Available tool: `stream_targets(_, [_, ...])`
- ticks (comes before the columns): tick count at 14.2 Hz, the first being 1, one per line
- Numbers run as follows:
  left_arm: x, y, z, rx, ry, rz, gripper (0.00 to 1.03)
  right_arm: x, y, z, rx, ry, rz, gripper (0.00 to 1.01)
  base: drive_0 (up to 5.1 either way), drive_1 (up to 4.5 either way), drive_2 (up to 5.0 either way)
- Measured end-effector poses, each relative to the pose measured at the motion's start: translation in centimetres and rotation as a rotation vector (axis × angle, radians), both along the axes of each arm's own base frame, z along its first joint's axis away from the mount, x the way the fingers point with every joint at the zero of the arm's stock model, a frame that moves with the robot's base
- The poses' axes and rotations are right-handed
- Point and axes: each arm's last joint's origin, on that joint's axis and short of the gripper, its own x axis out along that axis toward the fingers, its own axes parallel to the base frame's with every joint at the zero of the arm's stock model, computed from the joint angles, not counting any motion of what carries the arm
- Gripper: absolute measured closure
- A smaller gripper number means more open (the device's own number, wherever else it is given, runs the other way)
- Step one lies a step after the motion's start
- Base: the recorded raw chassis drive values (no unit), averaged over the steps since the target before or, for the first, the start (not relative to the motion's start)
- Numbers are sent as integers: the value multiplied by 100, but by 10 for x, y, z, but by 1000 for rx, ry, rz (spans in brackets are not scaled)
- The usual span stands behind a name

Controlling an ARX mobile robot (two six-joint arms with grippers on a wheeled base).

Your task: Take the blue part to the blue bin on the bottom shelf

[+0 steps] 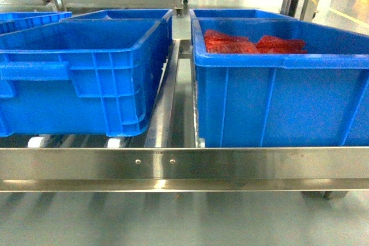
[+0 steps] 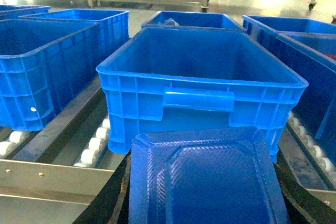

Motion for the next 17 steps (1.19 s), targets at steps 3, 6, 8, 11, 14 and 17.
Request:
stream_targets(3, [0,0,0,0,-1,0,59,0,0,0,0,0,0,3,0,0,0])
stream_targets(6, [0,0,0,0,-1,0,59,0,0,0,0,0,0,3,0,0,0])
stream_targets(8, [0,0,0,0,-1,0,59,0,0,0,0,0,0,3,0,0,0])
stream_targets(11, [0,0,0,0,-1,0,59,0,0,0,0,0,0,3,0,0,0])
stream_targets(14, [0,0,0,0,-1,0,59,0,0,0,0,0,0,3,0,0,0])
stream_targets(17, [0,0,0,0,-1,0,59,0,0,0,0,0,0,3,0,0,0])
